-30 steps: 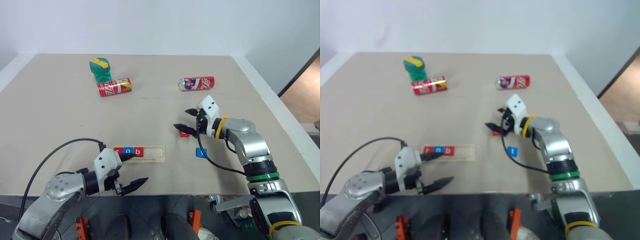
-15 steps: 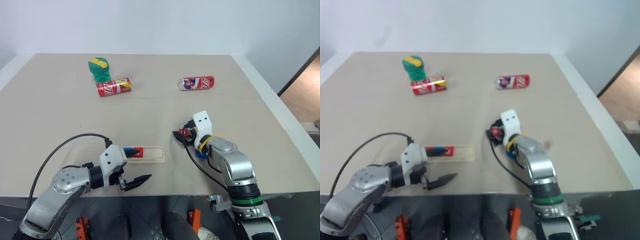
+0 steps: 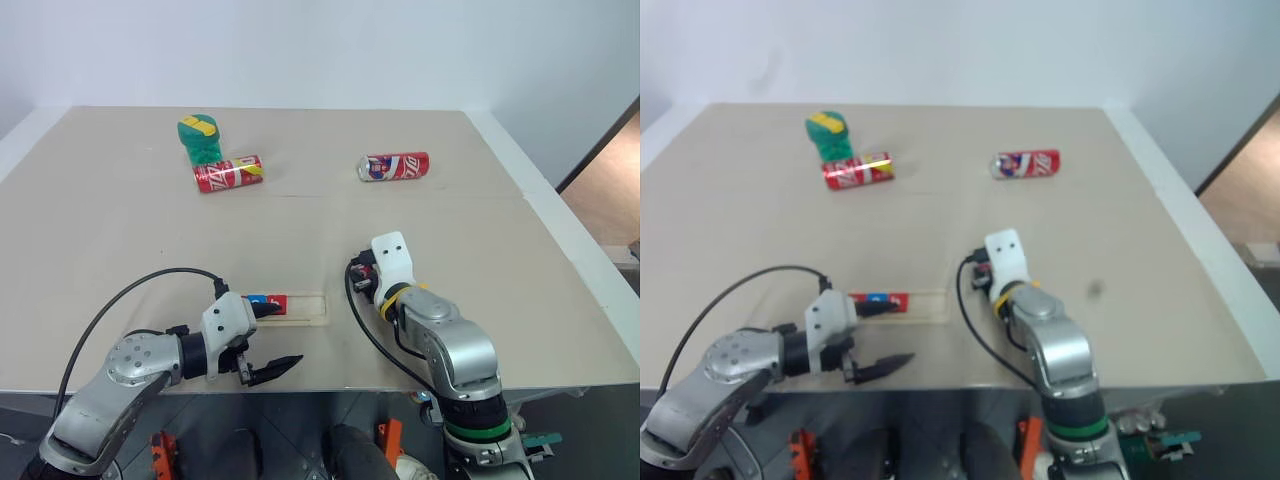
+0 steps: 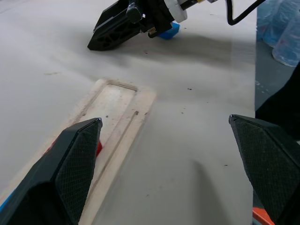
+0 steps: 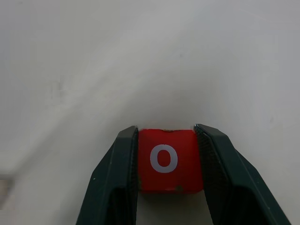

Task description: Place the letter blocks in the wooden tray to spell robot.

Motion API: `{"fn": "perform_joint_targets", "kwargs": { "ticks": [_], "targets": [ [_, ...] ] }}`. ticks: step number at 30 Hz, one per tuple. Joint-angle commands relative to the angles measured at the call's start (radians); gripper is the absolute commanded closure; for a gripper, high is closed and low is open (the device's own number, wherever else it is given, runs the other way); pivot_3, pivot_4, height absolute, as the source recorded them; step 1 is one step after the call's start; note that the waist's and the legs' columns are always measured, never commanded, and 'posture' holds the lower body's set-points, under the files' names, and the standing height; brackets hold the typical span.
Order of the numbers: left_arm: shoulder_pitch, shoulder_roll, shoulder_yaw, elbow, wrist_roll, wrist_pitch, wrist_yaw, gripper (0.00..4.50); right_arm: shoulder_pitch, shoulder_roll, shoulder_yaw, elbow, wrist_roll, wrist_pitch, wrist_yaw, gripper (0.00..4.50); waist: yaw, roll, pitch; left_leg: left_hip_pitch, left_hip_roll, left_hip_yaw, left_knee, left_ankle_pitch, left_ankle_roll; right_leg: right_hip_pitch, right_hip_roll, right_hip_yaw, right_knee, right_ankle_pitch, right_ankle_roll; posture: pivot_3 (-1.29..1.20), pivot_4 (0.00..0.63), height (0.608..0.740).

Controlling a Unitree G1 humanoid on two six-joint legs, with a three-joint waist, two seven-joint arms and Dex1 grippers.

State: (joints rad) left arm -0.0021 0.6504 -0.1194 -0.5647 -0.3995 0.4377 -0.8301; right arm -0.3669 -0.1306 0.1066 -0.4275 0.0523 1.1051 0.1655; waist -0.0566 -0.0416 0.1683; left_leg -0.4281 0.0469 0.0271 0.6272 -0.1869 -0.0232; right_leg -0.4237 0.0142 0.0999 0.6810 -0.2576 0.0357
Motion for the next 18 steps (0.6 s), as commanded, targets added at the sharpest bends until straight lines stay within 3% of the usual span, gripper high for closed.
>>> {"fn": "perform_joint_targets", "kwargs": {
  "ticks": [1, 9, 11, 16, 18],
  "targets": [
    [-0.017, 0.013, 0.002, -0.005, -0.008, -0.004, -0.02, 0.0, 0.021, 0.017, 0.001, -0.188, 0.032, 0.122, -0.008, 3.27, 0.0, 0.0, 0.0, 0.0, 0.0, 0.0, 0.0, 0.0, 0.0, 0.0, 0.0, 0.0, 0.0, 0.0, 0.0, 0.0, 0.15, 0.74],
    [-0.035, 0.018, -0.004, 0.014, -0.005, -0.002, -0.048, 0.0, 0.08, 0.06, -0.042, -0.302, 0.083, 0.29, -0.008, 3.27, 0.0, 0.0, 0.0, 0.0, 0.0, 0.0, 0.0, 0.0, 0.0, 0.0, 0.0, -0.001, 0.0, 0.0, 0.0, 0.0, 0.15, 0.74],
    [-0.033, 0.021, -0.002, 0.019, -0.003, -0.004, -0.054, 0.0, 0.078, 0.066, -0.045, -0.311, 0.088, 0.298, -0.01, 2.23, 0.0, 0.0, 0.0, 0.0, 0.0, 0.0, 0.0, 0.0, 0.0, 0.0, 0.0, -0.001, 0.0, 0.0, 0.0, 0.0, 0.15, 0.74],
    [-0.032, 0.027, -0.007, 0.026, 0.007, -0.013, -0.065, 0.0, 0.027, 0.067, -0.083, -0.316, 0.1, 0.289, -0.013, 0.48, -0.001, 0.0, 0.0, 0.0, 0.0, 0.0, 0.0, 0.0, 0.0, 0.0, 0.0, -0.001, 0.0, 0.0, -0.001, 0.0, 0.15, 0.74],
    [-0.038, 0.017, -0.009, 0.028, -0.002, -0.026, -0.071, 0.0, -0.078, -0.003, -0.162, -0.303, 0.165, 0.269, 0.082, 0.03, -0.001, 0.001, 0.0, 0.0, 0.0, 0.0, 0.001, 0.0, 0.0, 0.0, 0.0, -0.001, 0.0, 0.0, 0.0, 0.0, 0.15, 0.74]
  ]
}}
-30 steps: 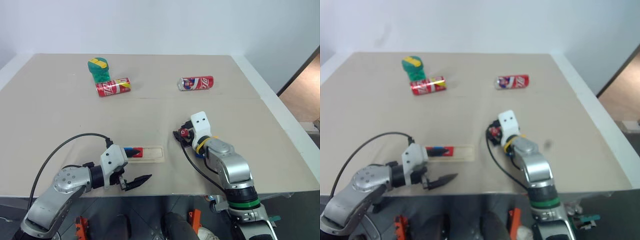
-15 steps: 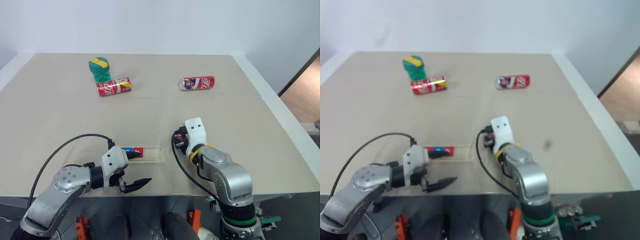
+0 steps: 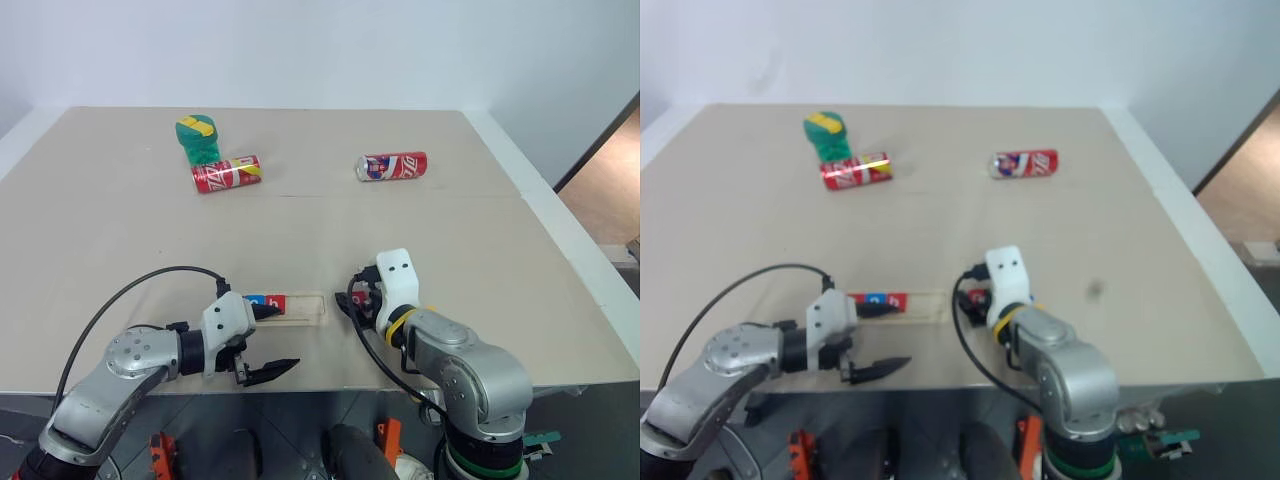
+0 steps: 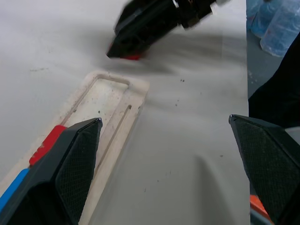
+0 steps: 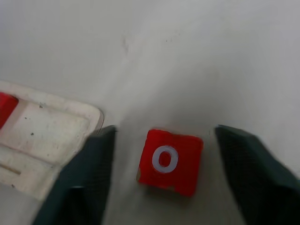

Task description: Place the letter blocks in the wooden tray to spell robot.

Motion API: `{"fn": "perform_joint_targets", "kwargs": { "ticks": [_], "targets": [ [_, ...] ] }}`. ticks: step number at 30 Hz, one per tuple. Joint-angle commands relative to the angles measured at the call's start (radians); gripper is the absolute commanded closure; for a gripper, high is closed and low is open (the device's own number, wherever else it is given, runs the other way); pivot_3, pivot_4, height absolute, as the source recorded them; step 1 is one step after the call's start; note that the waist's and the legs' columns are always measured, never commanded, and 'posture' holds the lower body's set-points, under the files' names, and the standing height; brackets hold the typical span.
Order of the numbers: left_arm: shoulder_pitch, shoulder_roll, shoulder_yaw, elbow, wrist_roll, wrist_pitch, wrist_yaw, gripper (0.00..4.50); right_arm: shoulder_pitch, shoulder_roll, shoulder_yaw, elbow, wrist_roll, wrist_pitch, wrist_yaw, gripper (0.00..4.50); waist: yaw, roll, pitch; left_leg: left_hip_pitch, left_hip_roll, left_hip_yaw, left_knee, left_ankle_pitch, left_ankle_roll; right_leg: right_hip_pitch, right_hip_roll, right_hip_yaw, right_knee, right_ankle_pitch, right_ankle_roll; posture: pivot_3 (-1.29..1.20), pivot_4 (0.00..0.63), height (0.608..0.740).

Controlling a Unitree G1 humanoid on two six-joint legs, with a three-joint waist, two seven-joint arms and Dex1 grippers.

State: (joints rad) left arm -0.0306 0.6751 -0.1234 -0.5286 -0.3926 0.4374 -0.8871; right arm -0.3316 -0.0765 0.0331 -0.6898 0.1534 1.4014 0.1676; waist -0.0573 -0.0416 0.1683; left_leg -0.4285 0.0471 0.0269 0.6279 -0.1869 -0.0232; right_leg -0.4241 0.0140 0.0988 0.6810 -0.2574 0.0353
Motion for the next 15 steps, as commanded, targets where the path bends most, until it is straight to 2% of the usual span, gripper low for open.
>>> {"fn": "perform_joint_targets", "kwargs": {
  "ticks": [1, 3, 6, 8, 11, 15],
  "targets": [
    [-0.015, -0.015, -0.006, -0.006, -0.014, -0.03, -0.017, 0.0, -0.156, -0.102, -0.118, -0.018, 0.1, -0.045, 0.136, 0.03, 0.0, 0.001, 0.001, 0.0, 0.0, 0.001, 0.0, 0.0, 0.0, 0.0, 0.0, 0.0, 0.0, 0.0, 0.0, 0.0, 0.15, 0.74],
    [-0.025, -0.029, -0.006, 0.0, -0.029, -0.032, -0.024, 0.0, -0.205, -0.216, -0.145, 0.068, 0.177, -0.12, 0.284, 0.03, 0.0, 0.0, 0.0, 0.0, -0.001, 0.001, 0.002, 0.0, 0.0, 0.001, -0.001, 0.0, -0.001, 0.001, 0.001, 0.0, 0.15, 0.74],
    [-0.036, -0.051, 0.005, 0.022, -0.054, -0.029, -0.036, 0.0, -0.187, -0.45, -0.056, 0.285, 0.203, -0.467, 0.652, 0.03, 0.005, -0.002, -0.001, 0.0, -0.001, -0.001, 0.002, 0.0, 0.0, 0.004, -0.001, -0.002, -0.003, -0.001, 0.0, 0.0, 0.15, 0.74],
    [-0.039, -0.074, 0.026, 0.031, -0.084, -0.007, -0.013, 0.0, -0.183, -0.548, 0.017, 0.447, 0.176, -0.698, 0.85, 0.03, 0.005, -0.002, 0.0, 0.001, -0.001, 0.0, 0.001, -0.001, 0.001, 0.005, -0.002, -0.002, -0.005, -0.001, 0.0, 0.0, 0.15, 0.74],
    [-0.034, -0.093, 0.033, 0.036, -0.076, -0.012, 0.015, 0.0, -0.223, -0.603, 0.104, 0.679, 0.126, -0.977, 1.05, 0.03, 0.0, -0.002, 0.0, 0.001, -0.001, 0.001, 0.001, -0.002, 0.003, 0.004, -0.001, -0.001, -0.005, 0.0, 0.001, 0.0, 0.15, 0.74],
    [-0.012, -0.122, 0.017, 0.029, -0.013, -0.066, 0.072, 0.0, -0.306, -0.59, 0.174, 0.953, 0.049, -1.254, 1.175, 0.03, -0.005, -0.001, 0.001, 0.002, 0.0, 0.001, 0.002, -0.002, 0.004, 0.004, 0.001, 0.0, -0.003, 0.0, 0.001, 0.0, 0.15, 0.74]
  ]
}}
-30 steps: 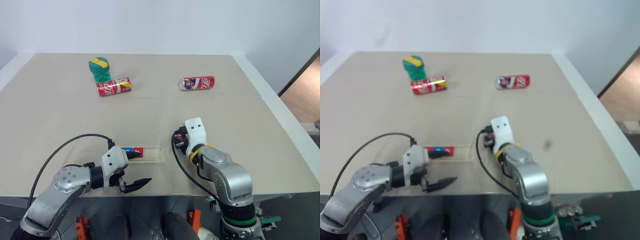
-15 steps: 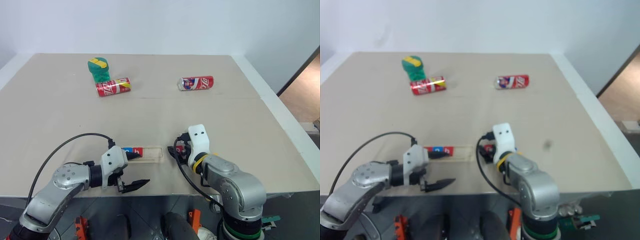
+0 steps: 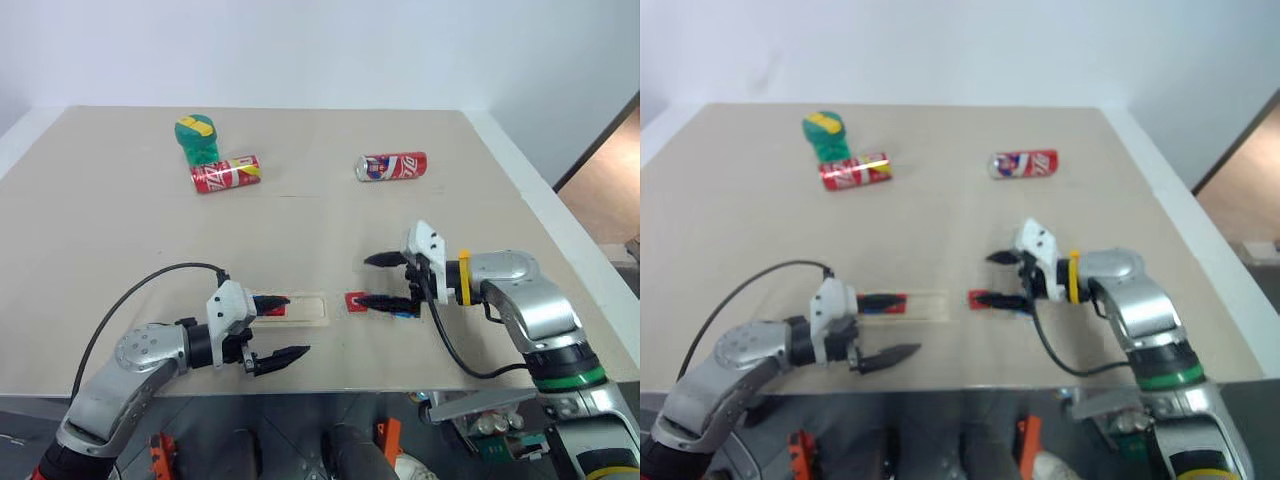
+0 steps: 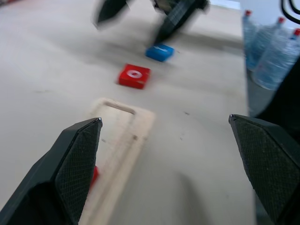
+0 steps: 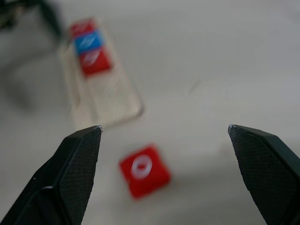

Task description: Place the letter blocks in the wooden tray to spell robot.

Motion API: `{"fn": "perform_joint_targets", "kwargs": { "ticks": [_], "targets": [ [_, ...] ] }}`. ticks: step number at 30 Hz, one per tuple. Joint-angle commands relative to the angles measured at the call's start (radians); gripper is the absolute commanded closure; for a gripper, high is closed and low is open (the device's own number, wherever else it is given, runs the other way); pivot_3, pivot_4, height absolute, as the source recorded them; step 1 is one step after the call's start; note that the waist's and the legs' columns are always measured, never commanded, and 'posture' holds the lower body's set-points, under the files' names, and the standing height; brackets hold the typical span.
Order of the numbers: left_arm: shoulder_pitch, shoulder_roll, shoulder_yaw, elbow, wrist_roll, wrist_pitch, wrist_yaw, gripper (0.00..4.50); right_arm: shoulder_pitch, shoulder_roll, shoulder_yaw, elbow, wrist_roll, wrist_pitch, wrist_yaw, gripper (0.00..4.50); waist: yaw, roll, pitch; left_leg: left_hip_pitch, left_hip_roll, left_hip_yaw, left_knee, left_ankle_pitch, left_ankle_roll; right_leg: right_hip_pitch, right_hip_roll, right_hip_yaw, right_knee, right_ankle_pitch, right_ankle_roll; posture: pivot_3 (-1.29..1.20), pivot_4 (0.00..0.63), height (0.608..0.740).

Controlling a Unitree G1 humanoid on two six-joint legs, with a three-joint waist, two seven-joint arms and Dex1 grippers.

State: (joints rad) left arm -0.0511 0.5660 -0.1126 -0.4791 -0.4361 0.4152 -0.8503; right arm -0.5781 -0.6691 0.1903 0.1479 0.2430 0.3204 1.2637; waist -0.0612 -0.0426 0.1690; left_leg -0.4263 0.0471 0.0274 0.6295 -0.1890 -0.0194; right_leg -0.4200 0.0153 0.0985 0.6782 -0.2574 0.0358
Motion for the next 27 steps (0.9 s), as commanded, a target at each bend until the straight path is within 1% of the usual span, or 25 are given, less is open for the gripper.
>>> {"fn": "perform_joint_targets", "kwargs": {
  "ticks": [1, 6, 7, 12, 15, 22, 27],
  "targets": [
    [0.015, -0.021, 0.003, -0.026, 0.049, -0.061, 0.052, 0.0, -0.079, 0.013, 0.025, 0.159, -0.046, -0.204, 0.094, 0.03, 0.0, 0.0, 0.0, 0.0, 0.0, 0.0, 0.0, 0.0, 0.0, 0.0, 0.0, 0.0, 0.001, 0.0, 0.0, 0.0, 0.15, 0.74],
    [0.046, -0.057, -0.001, -0.032, 0.142, -0.164, 0.125, 0.0, -0.115, 0.057, 0.044, 0.268, -0.066, -0.281, 0.119, 0.03, 0.001, 0.0, 0.001, 0.002, 0.0, -0.001, 0.002, 0.0, 0.0, 0.002, 0.0, 0.0, 0.002, 0.0, -0.001, 0.0, 0.15, 0.74],
    [0.054, -0.063, 0.0, -0.032, 0.152, -0.178, 0.135, 0.0, -0.115, 0.062, 0.046, 0.276, -0.069, -0.289, 0.12, 0.27, 0.001, 0.0, 0.0, 0.002, 0.0, 0.0, 0.002, 0.0, 0.0, 0.003, 0.0, 0.001, 0.002, 0.001, 0.0, 0.0, 0.15, 0.74],
    [0.073, -0.071, 0.002, -0.033, 0.185, -0.208, 0.166, 0.0, -0.069, 0.075, 0.052, 0.223, -0.075, -0.264, 0.103, 0.27, 0.005, 0.0, 0.001, 0.002, -0.001, 0.0, 0.004, 0.0, 0.0, 0.004, -0.002, 0.002, 0.002, 0.001, 0.001, 0.0, 0.15, 0.74],
    [0.067, -0.076, -0.004, -0.027, 0.189, -0.212, 0.167, 0.0, -0.031, 0.071, 0.051, 0.208, -0.089, -0.28, 0.085, 0.27, 0.009, 0.0, 0.001, 0.002, -0.001, 0.0, 0.005, 0.0, 0.0, 0.004, -0.002, 0.001, 0.002, 0.002, 0.001, 0.0, 0.15, 0.74],
    [0.053, -0.084, -0.01, -0.02, 0.189, -0.197, 0.171, 0.0, 0.077, 0.096, 0.022, -0.008, -0.099, -0.072, -0.101, 0.27, 0.012, 0.001, 0.0, 0.003, 0.0, 0.0, 0.005, 0.0, 0.0, 0.004, -0.001, 0.001, 0.002, 0.002, 0.001, 0.0, 0.15, 0.74],
    [0.048, -0.087, -0.011, -0.016, 0.181, -0.186, 0.17, 0.0, 0.172, 0.079, 0.021, -0.182, -0.114, 0.043, -0.192, 0.27, 0.013, 0.0, 0.0, 0.004, 0.0, 0.0, 0.005, 0.001, 0.0, 0.005, -0.001, 0.0, 0.003, 0.003, 0.001, 0.0, 0.15, 0.74]
  ]
}}
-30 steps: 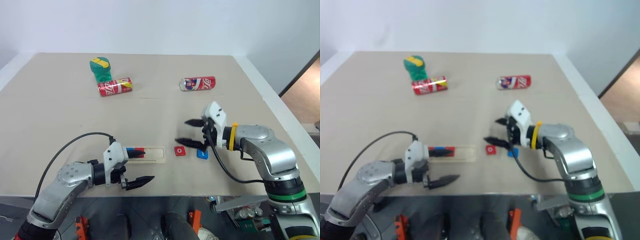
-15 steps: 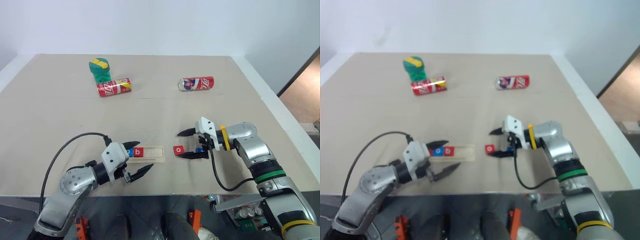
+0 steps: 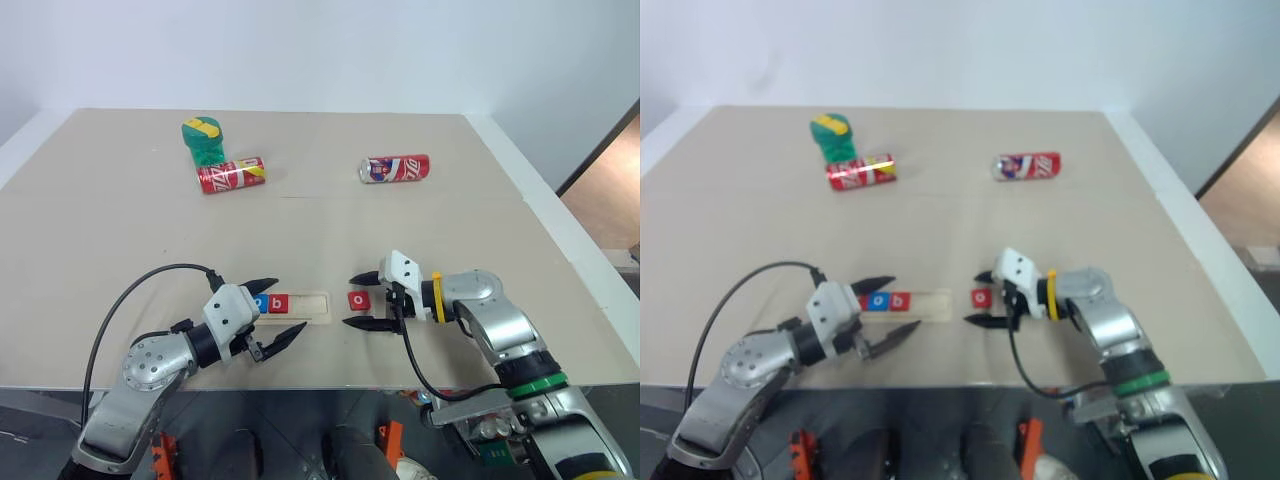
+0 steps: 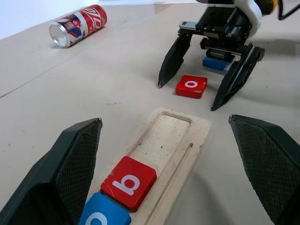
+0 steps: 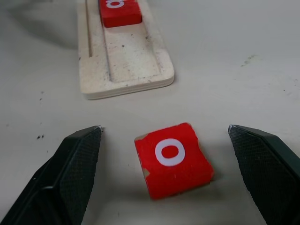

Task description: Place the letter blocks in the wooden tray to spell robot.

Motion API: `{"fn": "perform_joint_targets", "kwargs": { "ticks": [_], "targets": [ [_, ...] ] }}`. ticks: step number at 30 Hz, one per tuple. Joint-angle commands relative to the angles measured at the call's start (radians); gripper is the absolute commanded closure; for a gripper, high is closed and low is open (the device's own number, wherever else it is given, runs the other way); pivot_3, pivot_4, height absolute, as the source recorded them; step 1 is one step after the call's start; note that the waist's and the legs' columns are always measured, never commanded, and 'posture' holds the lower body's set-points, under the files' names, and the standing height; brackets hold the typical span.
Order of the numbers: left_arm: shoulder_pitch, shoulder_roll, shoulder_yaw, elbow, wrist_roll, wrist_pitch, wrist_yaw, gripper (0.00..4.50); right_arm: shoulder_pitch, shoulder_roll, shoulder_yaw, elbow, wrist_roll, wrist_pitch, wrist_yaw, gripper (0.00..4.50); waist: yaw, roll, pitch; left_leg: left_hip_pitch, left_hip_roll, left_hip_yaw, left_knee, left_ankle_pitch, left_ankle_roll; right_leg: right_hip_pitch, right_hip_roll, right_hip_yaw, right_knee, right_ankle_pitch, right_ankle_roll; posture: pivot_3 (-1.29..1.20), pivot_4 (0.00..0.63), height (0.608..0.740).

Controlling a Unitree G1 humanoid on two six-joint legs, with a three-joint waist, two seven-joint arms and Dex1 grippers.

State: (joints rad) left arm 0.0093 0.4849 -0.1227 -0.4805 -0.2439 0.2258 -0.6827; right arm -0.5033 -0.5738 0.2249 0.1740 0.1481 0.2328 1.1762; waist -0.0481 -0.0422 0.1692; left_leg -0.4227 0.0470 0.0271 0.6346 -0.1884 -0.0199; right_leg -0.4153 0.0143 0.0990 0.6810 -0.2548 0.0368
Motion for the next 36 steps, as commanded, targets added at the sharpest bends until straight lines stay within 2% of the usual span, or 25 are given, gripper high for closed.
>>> {"fn": "perform_joint_targets", "kwargs": {
  "ticks": [1, 3, 5, 6, 7, 8, 11, 13, 19, 24, 29, 36],
  "targets": [
    [-0.012, -0.005, -0.001, -0.015, -0.013, 0.006, 0.002, 0.0, 0.11, -0.021, -0.016, -0.232, -0.019, 0.148, -0.114, 0.27, 0.0, 0.0, 0.0, 0.0, 0.0, 0.0, 0.0, 0.0, 0.0, 0.0, 0.0, 0.0, 0.0, 0.0, 0.0, 0.0, 0.15, 0.74],
    [-0.012, -0.003, -0.001, -0.013, -0.016, 0.009, -0.003, 0.0, 0.132, -0.028, -0.02, -0.278, -0.015, 0.183, -0.133, 0.27, 0.0, 0.0, 0.0, 0.0, 0.0, 0.0, 0.0, 0.0, 0.0, 0.0, 0.0, 0.0, 0.0, 0.0, 0.0, 0.0, 0.15, 0.74],
    [-0.014, -0.003, -0.001, -0.011, -0.018, 0.01, -0.007, 0.0, 0.145, -0.032, -0.023, -0.306, -0.009, 0.212, -0.147, 0.67, 0.0, 0.0, 0.0, 0.0, 0.0, 0.0, 0.0, 0.0, 0.0, 0.0, 0.0, 0.0, 0.0, 0.0, 0.0, 0.0, 0.15, 0.74],
    [-0.016, -0.002, -0.001, -0.01, -0.018, 0.011, -0.009, 0.0, 0.151, -0.034, -0.024, -0.317, -0.007, 0.219, -0.15, 0.94, 0.0, 0.0, 0.0, 0.0, 0.0, 0.0, 0.0, 0.0, 0.0, 0.0, 0.0, 0.0, 0.0, 0.0, 0.0, 0.0, 0.15, 0.74],
    [-0.017, -0.002, -0.001, -0.009, -0.018, 0.011, -0.011, 0.0, 0.157, -0.036, -0.024, -0.328, -0.007, 0.227, -0.156, 1.5, 0.0, 0.0, 0.0, 0.0, 0.0, 0.0, 0.0, 0.0, 0.0, 0.0, 0.0, 0.0, 0.0, 0.0, 0.0, 0.0, 0.15, 0.74],
    [-0.018, -0.001, -0.002, -0.008, -0.018, 0.012, -0.012, 0.0, 0.164, -0.038, -0.025, -0.34, -0.006, 0.237, -0.162, 1.61, 0.0, 0.0, 0.0, 0.0, 0.0, 0.0, 0.0, 0.0, 0.0, 0.0, 0.0, 0.0, 0.0, -0.001, 0.0, 0.0, 0.15, 0.74],
    [-0.02, -0.001, -0.002, -0.006, -0.019, 0.014, -0.015, 0.0, 0.179, -0.041, -0.026, -0.367, -0.002, 0.262, -0.179, 2.8, 0.0, 0.0, 0.0, 0.0, -0.001, 0.0, 0.0, 0.0, 0.0, 0.0, -0.001, 0.001, 0.0, 0.0, 0.001, 0.0, 0.15, 0.74],
    [-0.019, 0.001, -0.002, -0.006, -0.017, 0.018, -0.014, 0.0, 0.194, -0.042, -0.028, -0.387, 0.001, 0.282, -0.193, 3.31, 0.0, 0.0, 0.0, 0.0, -0.001, 0.0, 0.001, 0.0, 0.0, 0.0, -0.001, 0.0, 0.0, 0.0, 0.001, 0.0, 0.15, 0.74],
    [0.011, 0.003, 0.023, -0.015, -0.011, 0.016, 0.004, 0.0, 0.191, -0.029, -0.04, -0.433, 0.024, 0.32, -0.236, 3.3, 0.0, 0.0, 0.0, 0.0, -0.001, 0.0, 0.001, 0.0, 0.0, 0.0, -0.001, 0.001, 0.0, -0.001, 0.001, 0.0, 0.15, 0.74],
    [0.076, 0.008, 0.1, -0.033, -0.055, 0.02, 0.017, 0.0, 0.038, 0.018, -0.031, -0.407, 0.071, 0.34, -0.219, 3.3, -0.009, 0.001, 0.0, 0.0, 0.001, 0.001, 0.001, 0.0, 0.0, -0.002, 0.0, 0.001, 0.0, 0.001, -0.002, 0.0, 0.15, 0.74],
    [0.12, -0.005, 0.149, -0.044, -0.115, 0.043, 0.03, 0.0, -0.081, 0.056, 0.056, -0.365, 0.071, 0.309, -0.15, 3.3, -0.006, 0.0, 0.0, 0.0, 0.002, 0.0, 0.0, 0.0, 0.0, -0.002, 0.001, -0.001, 0.0, 0.0, -0.005, 0.0, 0.15, 0.74],
    [0.122, -0.022, 0.159, -0.064, -0.174, 0.097, 0.061, 0.0, -0.143, 0.118, 0.15, -0.24, 0.017, 0.212, -0.126, 3.3, 0.0, 0.0, 0.0, -0.002, 0.0, 0.001, 0.0, 0.0, 0.0, -0.002, -0.001, -0.001, 0.0, -0.001, -0.001, 0.0, 0.15, 0.74]
  ]
}}
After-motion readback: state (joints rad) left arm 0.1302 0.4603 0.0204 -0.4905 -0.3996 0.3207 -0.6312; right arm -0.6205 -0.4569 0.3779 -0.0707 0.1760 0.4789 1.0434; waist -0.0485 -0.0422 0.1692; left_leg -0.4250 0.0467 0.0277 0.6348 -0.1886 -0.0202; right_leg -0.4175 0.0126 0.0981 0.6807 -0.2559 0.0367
